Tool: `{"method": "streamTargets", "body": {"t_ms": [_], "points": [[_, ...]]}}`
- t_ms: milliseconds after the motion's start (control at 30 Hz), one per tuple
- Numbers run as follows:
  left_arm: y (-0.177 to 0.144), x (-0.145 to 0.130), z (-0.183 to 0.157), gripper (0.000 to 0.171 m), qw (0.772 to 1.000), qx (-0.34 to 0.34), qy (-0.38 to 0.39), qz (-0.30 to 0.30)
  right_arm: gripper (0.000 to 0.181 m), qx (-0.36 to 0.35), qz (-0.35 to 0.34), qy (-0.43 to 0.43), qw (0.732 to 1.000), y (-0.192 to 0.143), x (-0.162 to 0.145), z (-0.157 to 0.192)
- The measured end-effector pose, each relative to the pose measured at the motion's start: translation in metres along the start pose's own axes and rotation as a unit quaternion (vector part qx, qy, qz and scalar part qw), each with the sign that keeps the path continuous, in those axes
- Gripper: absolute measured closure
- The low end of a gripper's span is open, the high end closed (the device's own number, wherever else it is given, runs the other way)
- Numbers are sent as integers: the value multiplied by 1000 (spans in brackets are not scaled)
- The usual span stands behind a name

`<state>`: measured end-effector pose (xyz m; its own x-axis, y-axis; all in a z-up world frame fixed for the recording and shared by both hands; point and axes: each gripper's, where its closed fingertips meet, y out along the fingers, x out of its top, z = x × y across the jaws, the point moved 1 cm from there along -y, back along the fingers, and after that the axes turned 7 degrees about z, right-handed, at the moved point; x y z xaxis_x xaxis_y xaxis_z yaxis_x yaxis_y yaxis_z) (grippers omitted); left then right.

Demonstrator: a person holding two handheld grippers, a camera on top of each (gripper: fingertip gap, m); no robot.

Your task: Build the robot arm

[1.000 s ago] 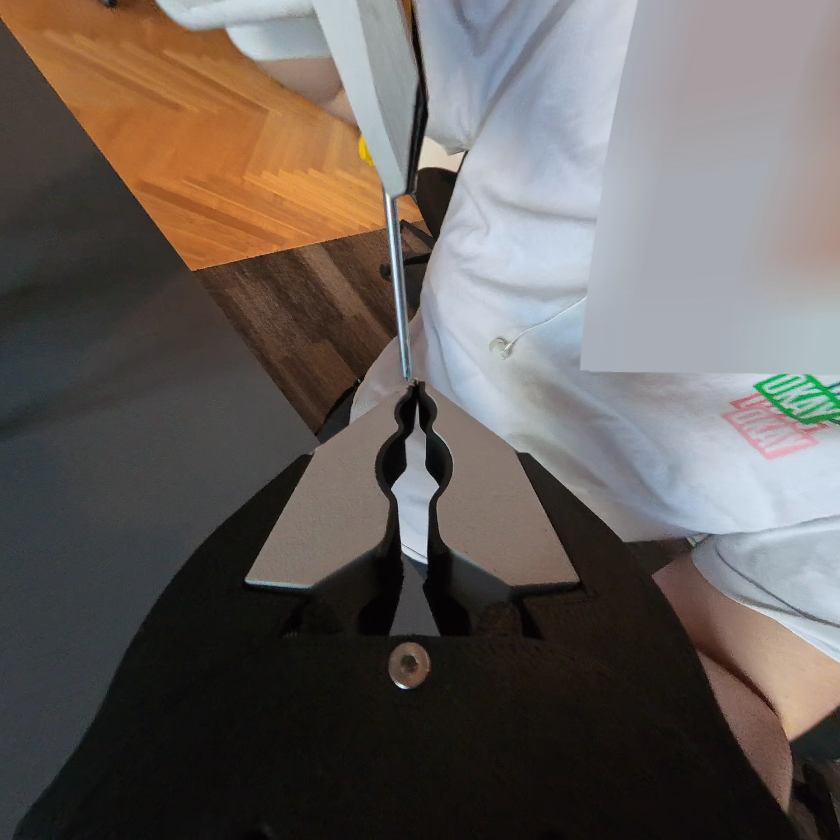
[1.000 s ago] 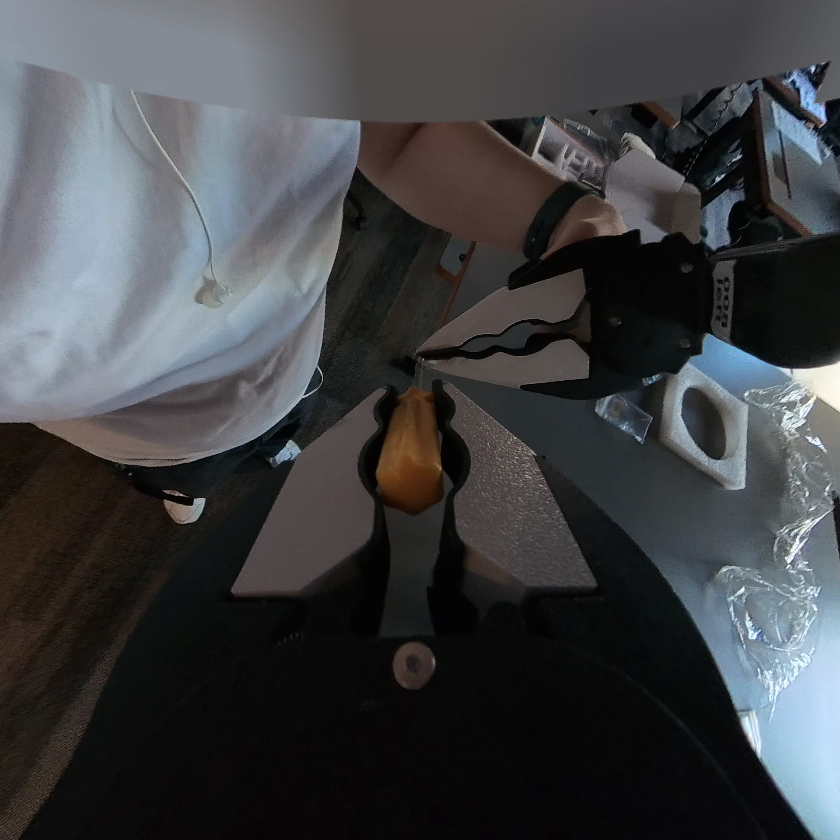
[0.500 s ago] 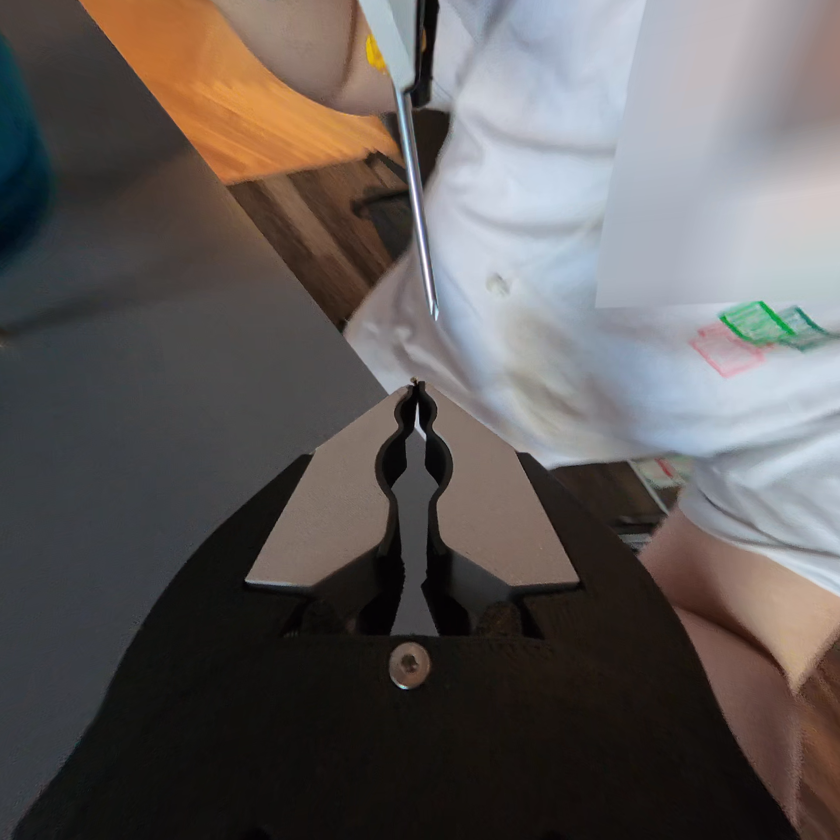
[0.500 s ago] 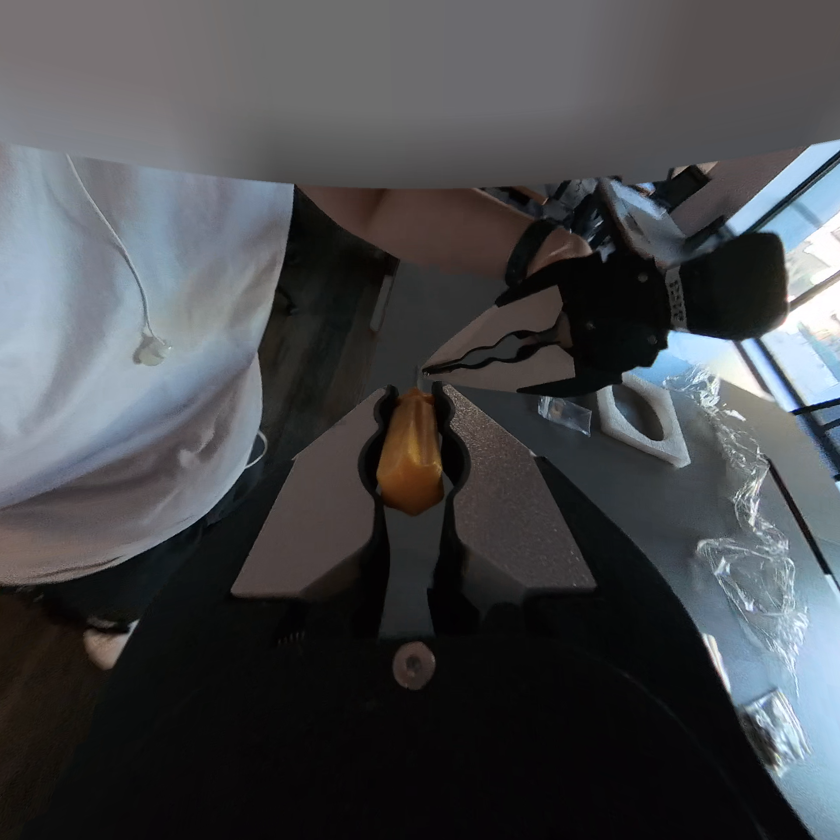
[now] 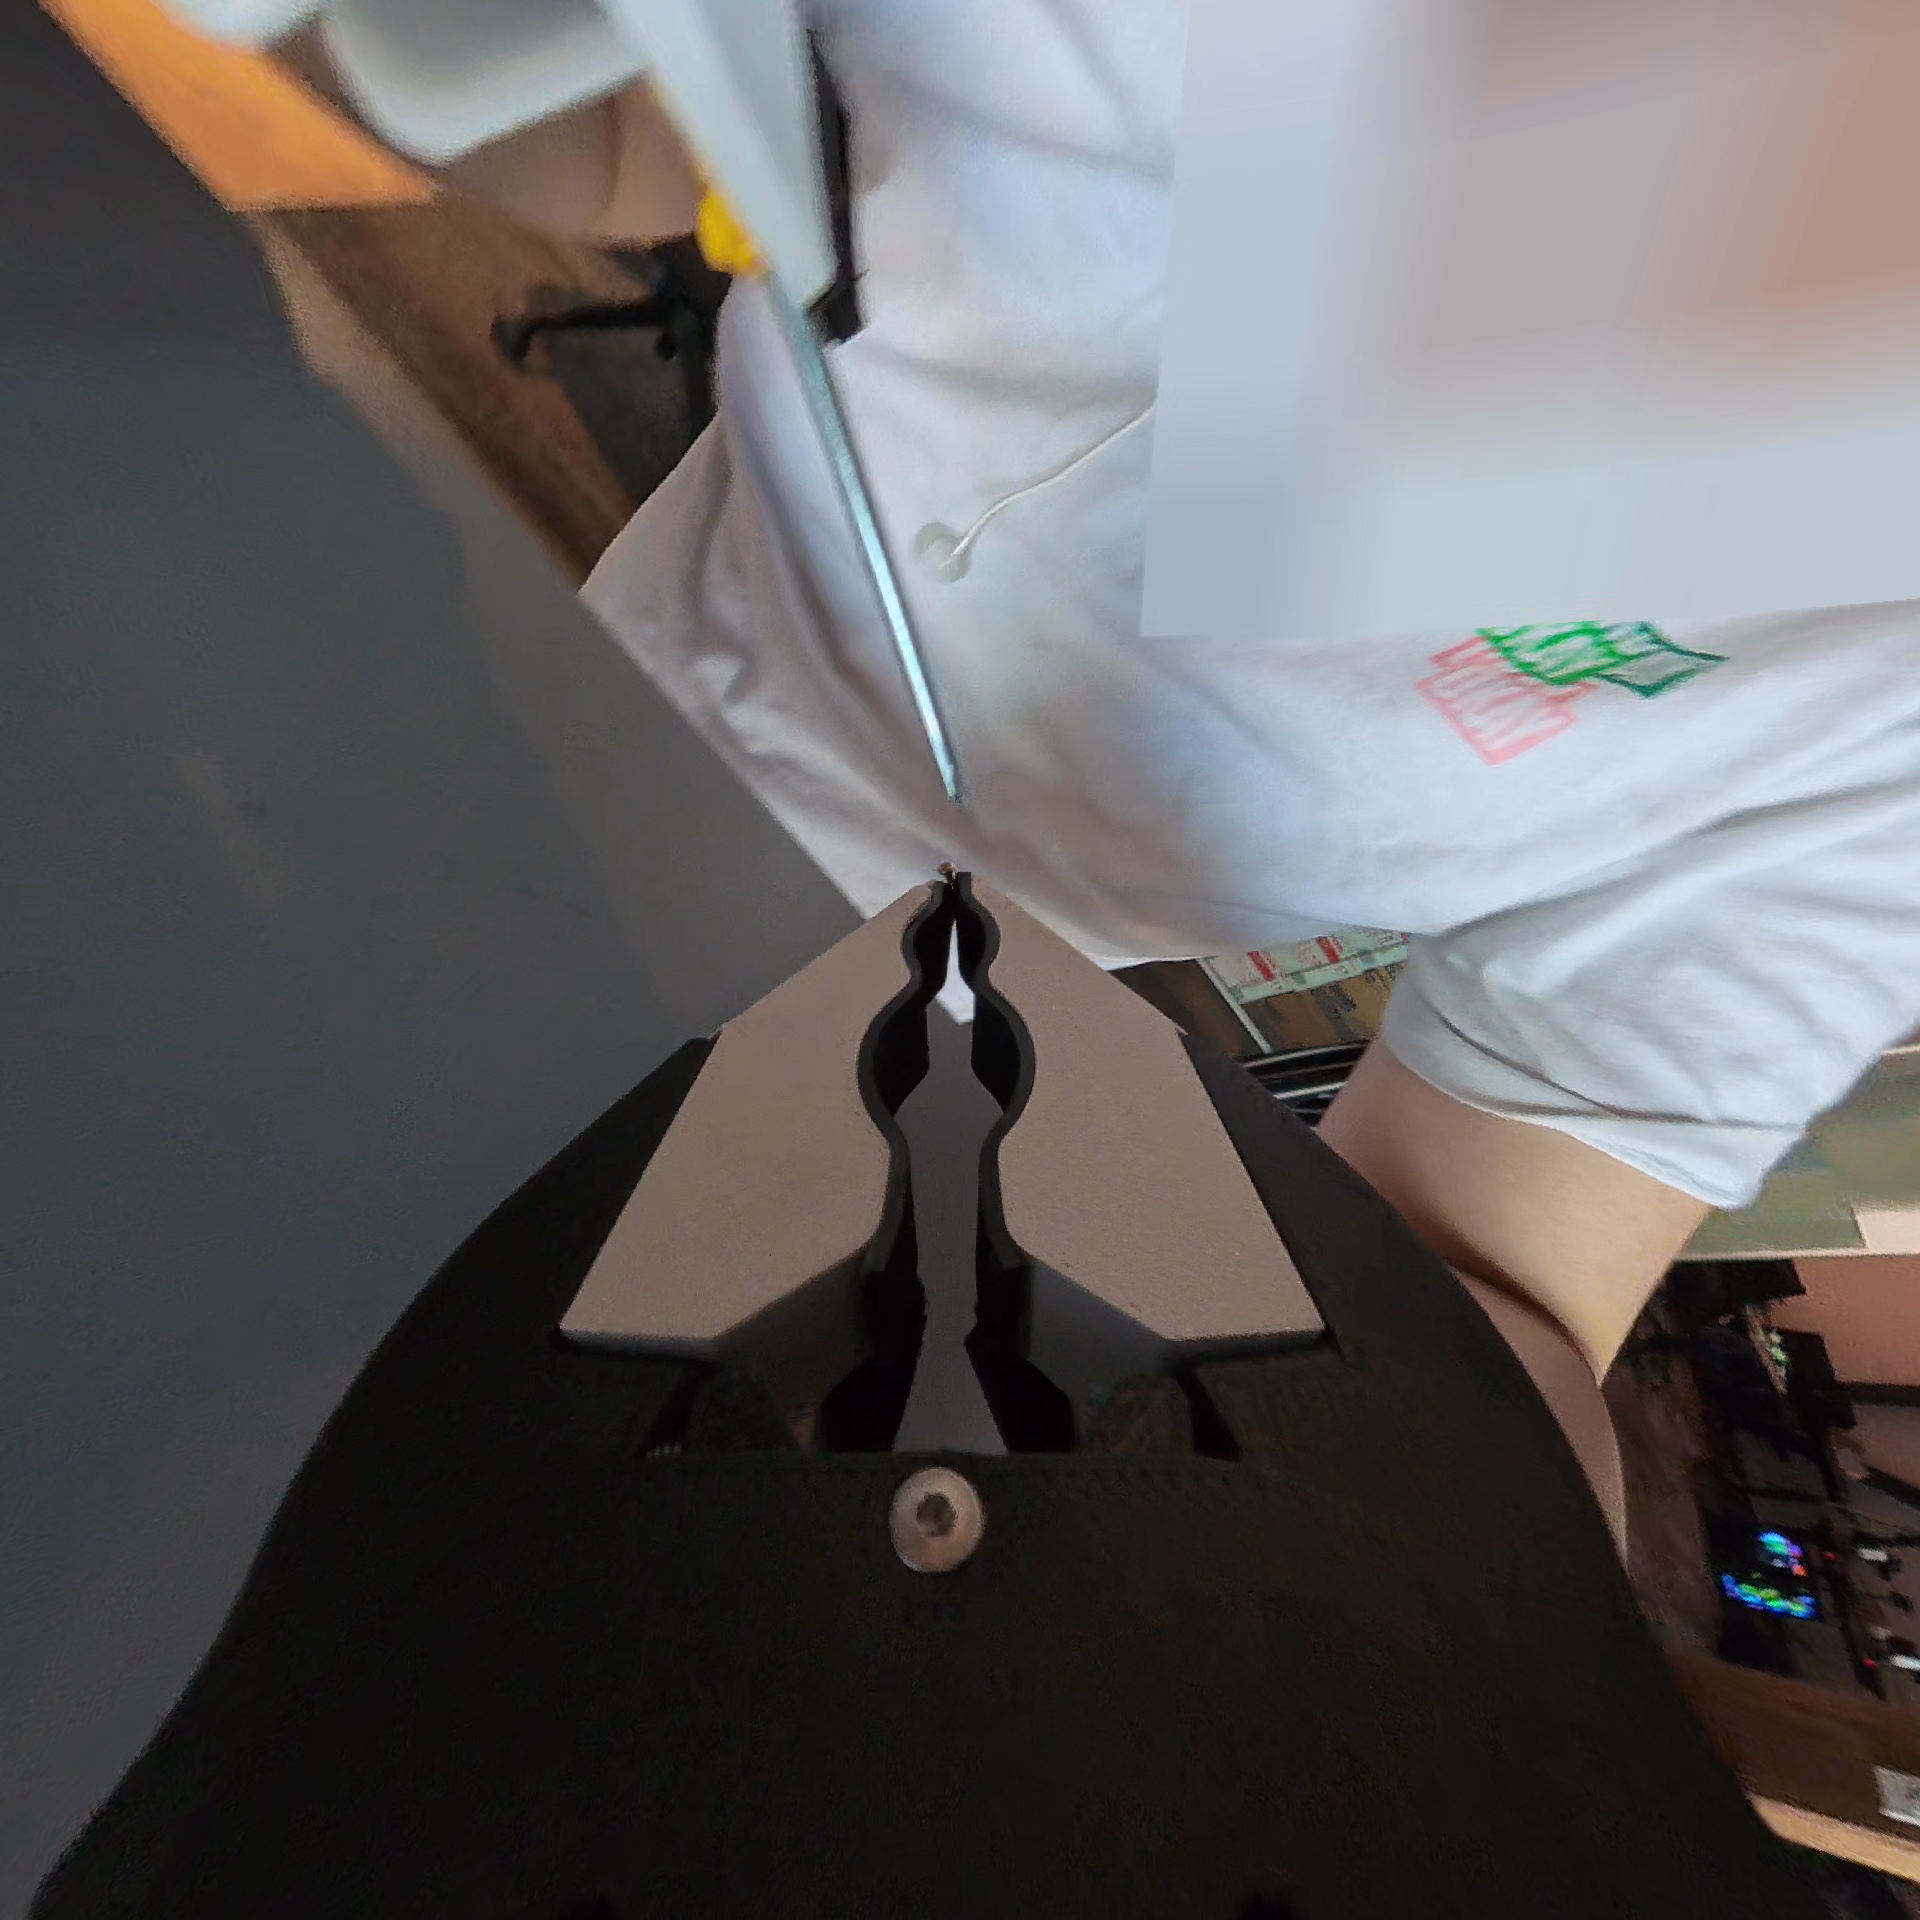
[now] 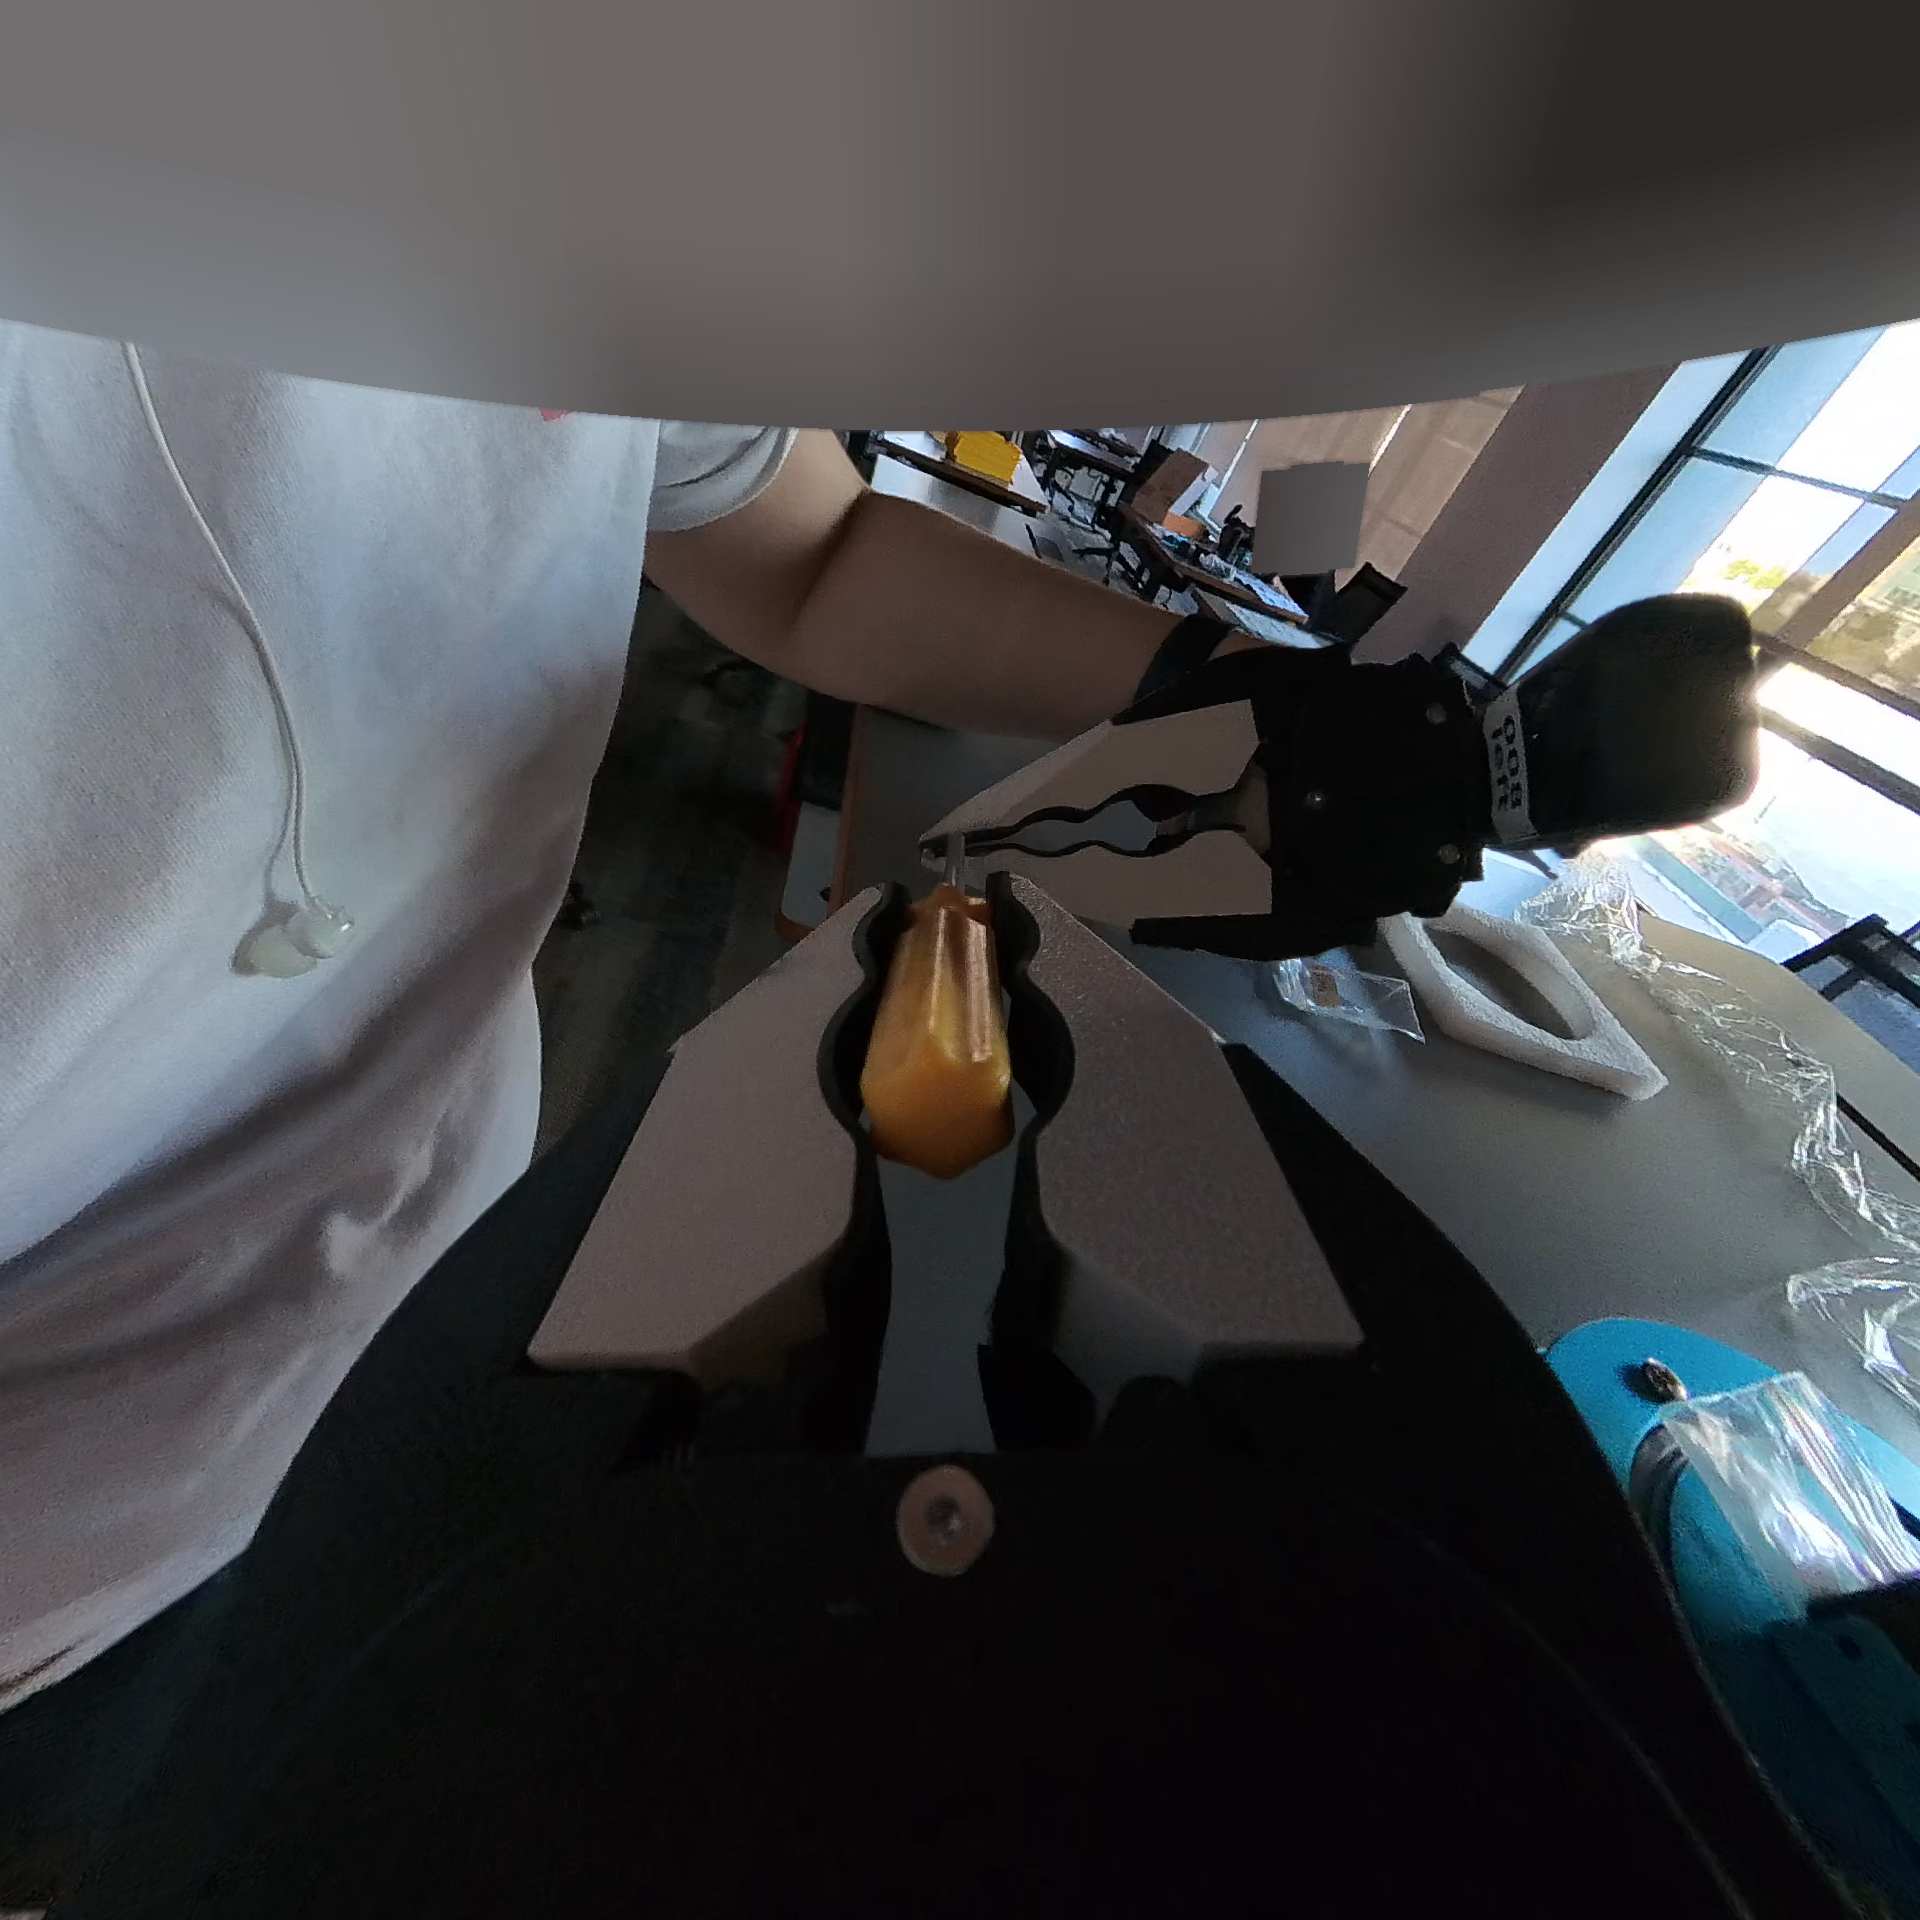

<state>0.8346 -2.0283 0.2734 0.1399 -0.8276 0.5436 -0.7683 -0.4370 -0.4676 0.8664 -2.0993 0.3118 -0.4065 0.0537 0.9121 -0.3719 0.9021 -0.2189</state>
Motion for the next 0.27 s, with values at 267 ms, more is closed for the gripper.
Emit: {"method": "streamTargets", "body": {"t_ms": [267], "points": [[-12, -4, -9, 171, 999, -19, 13, -29, 166, 11, -1, 25, 1000, 14, 2, -6]]}}
